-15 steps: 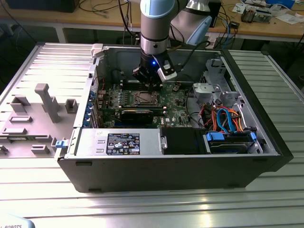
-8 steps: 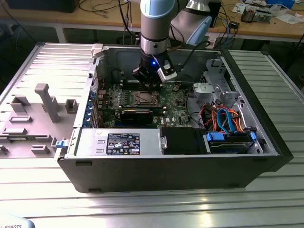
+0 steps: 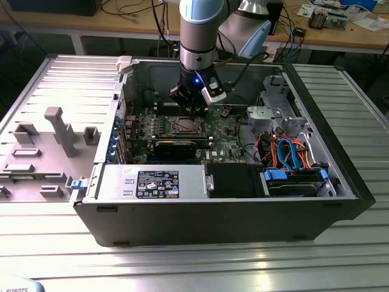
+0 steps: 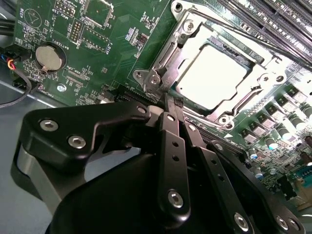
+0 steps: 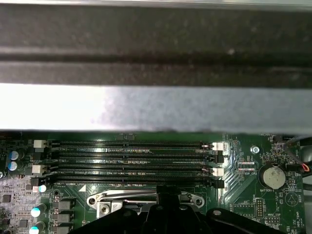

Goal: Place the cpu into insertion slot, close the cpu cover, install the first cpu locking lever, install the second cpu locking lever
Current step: 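Install the second cpu locking lever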

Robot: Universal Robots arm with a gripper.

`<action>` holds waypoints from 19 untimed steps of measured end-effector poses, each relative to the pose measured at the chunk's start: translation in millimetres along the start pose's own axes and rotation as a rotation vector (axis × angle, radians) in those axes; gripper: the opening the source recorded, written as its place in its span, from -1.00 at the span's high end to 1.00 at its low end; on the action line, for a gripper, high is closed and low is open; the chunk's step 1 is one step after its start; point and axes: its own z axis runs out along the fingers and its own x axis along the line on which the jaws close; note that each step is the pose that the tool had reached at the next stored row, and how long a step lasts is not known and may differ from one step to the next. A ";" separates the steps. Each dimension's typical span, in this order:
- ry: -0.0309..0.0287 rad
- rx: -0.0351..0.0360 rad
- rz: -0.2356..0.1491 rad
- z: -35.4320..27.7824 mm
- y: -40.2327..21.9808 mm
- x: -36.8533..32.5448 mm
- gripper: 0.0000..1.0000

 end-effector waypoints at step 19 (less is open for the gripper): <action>0.0010 0.0718 -0.001 -24.1 -11.9 -0.3 0.79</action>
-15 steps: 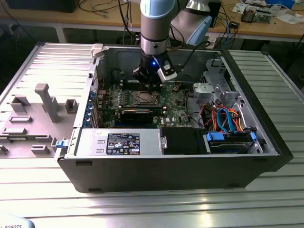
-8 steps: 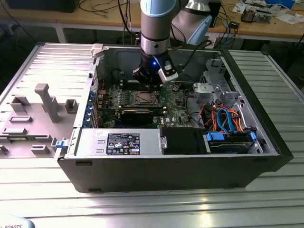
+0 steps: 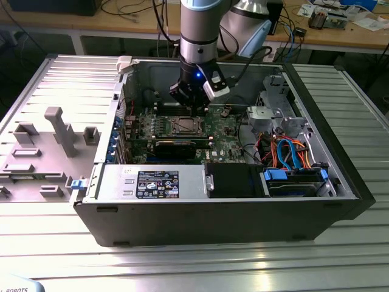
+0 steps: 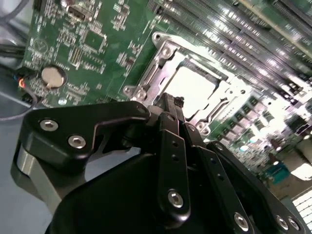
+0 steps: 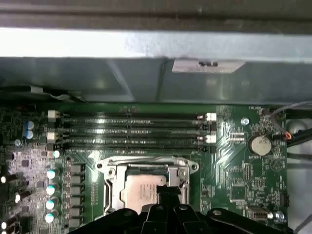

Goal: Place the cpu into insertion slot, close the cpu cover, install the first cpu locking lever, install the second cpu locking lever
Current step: 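Install the second cpu locking lever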

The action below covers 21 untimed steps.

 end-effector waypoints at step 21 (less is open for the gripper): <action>0.0002 0.0042 0.000 -1.7 -13.4 0.2 0.79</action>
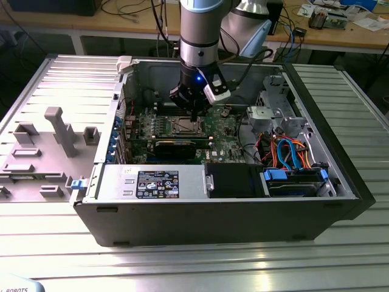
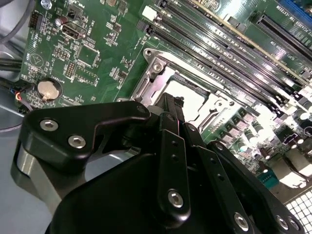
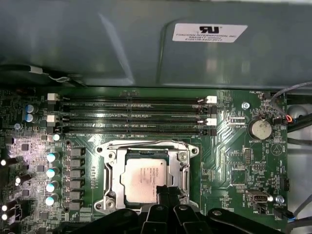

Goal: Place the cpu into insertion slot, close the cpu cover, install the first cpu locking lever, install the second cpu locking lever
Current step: 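Install the second cpu locking lever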

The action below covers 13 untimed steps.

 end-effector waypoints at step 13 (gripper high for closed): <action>0.0000 0.0000 0.000 -7.7 0.0 -0.2 0.79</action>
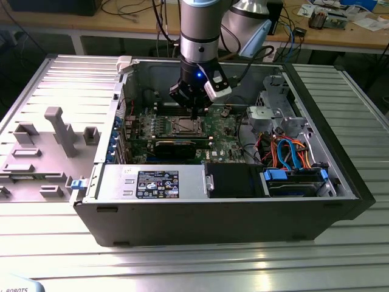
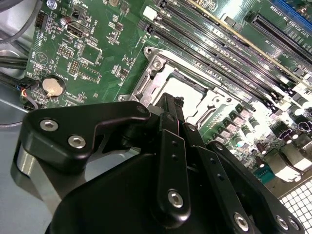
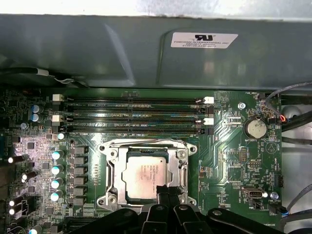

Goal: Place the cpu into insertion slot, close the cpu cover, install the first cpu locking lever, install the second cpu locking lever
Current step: 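Install the second cpu locking lever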

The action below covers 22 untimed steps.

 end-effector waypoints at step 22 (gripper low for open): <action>0.0000 0.0009 0.000 -13.1 -7.4 -0.1 0.79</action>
